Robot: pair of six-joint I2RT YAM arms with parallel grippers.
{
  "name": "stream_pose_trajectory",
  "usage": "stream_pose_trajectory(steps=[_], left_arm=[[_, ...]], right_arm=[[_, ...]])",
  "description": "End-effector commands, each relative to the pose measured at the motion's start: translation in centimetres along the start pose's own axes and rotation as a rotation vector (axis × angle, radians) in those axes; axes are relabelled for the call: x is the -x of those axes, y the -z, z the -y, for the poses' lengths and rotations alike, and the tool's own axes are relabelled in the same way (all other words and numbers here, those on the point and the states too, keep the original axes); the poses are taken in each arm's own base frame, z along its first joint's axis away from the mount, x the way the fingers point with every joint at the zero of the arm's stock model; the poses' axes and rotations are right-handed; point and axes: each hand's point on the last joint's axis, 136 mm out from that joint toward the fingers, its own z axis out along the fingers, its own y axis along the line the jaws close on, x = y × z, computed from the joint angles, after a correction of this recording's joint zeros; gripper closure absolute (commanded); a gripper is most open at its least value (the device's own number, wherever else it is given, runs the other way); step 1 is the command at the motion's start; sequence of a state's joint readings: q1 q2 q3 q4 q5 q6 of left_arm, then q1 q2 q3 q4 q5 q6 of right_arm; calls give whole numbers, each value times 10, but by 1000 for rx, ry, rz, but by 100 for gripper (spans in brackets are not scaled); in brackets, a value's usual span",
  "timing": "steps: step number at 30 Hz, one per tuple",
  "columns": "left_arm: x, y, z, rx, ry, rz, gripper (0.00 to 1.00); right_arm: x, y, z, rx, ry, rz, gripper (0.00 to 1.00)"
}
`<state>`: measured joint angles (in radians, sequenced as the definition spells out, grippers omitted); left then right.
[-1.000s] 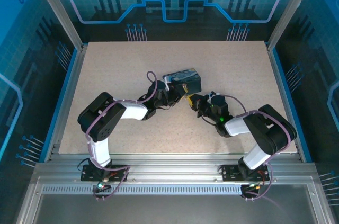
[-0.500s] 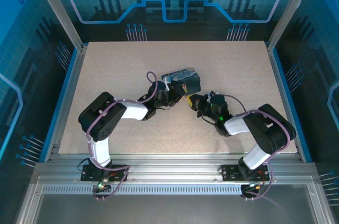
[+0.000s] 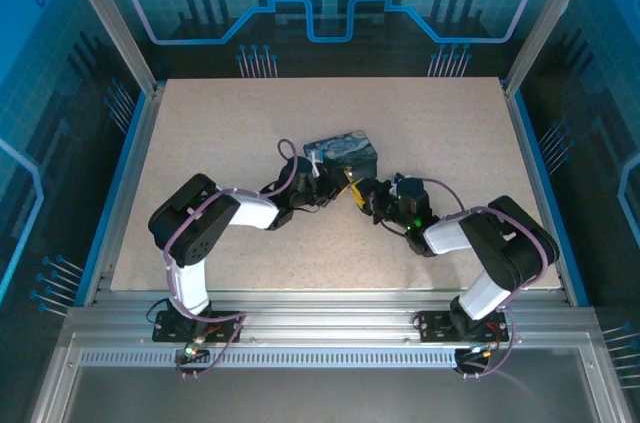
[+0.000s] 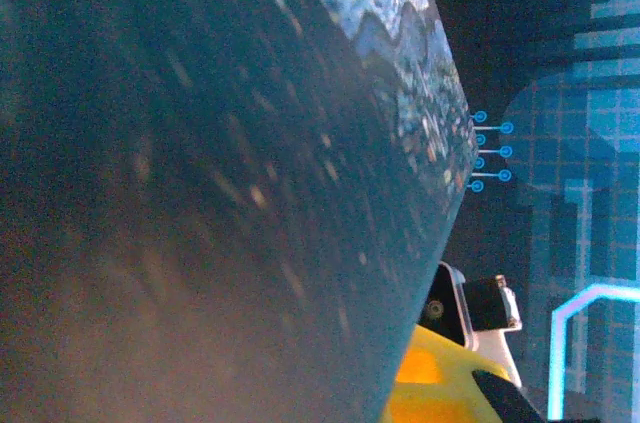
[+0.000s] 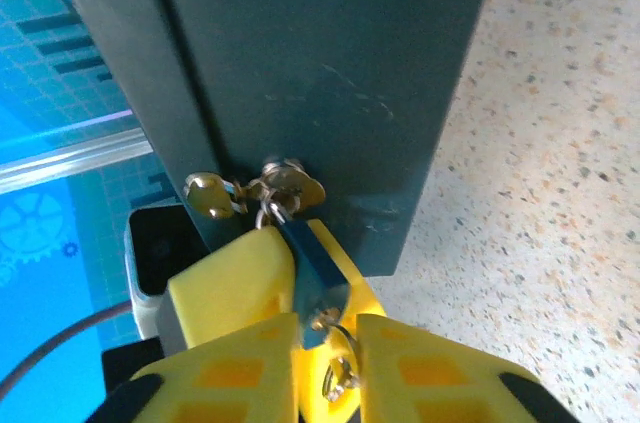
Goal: Unlock the padlock with the key
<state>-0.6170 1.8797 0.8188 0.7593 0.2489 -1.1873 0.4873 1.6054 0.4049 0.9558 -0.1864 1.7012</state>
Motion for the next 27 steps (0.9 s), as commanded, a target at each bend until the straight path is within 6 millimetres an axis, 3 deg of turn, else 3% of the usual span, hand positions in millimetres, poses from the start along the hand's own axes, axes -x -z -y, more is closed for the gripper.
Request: stream_pose_trajectory(steps=[1,7,14,20,27], left_arm=[[-18,9,-5,20,-43,-97,100],[-18,12,-14,52,-45,-103,100],[-19,15,-8,42,-39,-111,100],[-19,18,0,31,-42,-117,100],[-21,21,5,25,-42,-126,100]], right_arm=[[4,16,-4,-10,108,-9,66],[1,52,18,-207,282,-34,60],[0,87,20,-370,560,-53,61],[-10,84,21,-455,742,-119,60],[-28,58,14,-511,939,-187,60]])
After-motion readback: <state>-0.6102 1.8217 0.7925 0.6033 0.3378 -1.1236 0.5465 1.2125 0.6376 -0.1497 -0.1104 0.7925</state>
